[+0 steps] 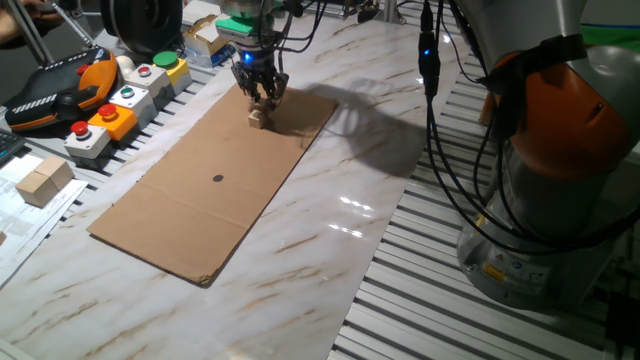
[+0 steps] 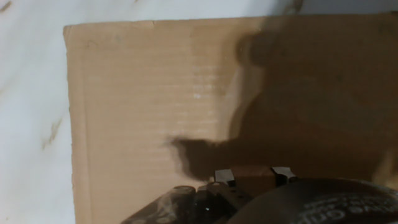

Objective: Use the gripper to push the small block from left to right

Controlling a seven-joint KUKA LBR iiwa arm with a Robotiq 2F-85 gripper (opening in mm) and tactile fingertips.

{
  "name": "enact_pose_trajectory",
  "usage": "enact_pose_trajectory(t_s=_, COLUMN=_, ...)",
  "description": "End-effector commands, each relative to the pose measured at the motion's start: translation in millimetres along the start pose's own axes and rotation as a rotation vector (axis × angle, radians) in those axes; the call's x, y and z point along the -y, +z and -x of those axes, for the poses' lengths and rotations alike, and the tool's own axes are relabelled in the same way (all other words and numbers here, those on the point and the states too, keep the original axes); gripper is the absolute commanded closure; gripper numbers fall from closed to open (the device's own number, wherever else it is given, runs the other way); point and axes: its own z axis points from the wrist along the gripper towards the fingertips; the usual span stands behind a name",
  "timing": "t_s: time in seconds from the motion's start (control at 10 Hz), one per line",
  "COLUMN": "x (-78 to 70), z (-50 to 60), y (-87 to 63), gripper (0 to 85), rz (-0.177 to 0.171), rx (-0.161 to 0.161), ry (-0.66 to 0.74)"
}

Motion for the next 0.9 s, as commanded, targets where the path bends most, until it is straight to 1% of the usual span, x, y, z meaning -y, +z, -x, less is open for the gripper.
enact_pose_trajectory(t_s=0.0, x=-0.1, z=-2.0, y=0.7, gripper=84.3, rz=0.002, rx=0.002, ry=0.0)
enact_pose_trajectory(t_s=0.4, x=0.8, z=-11.3, y=2.1, gripper=84.3, rz=0.002, rx=0.0, ry=0.007)
enact_pose_trajectory(t_s=0.8, x=3.6, z=-21.9, y=2.7, gripper=84.3, rz=0.005, rx=0.014, ry=0.008)
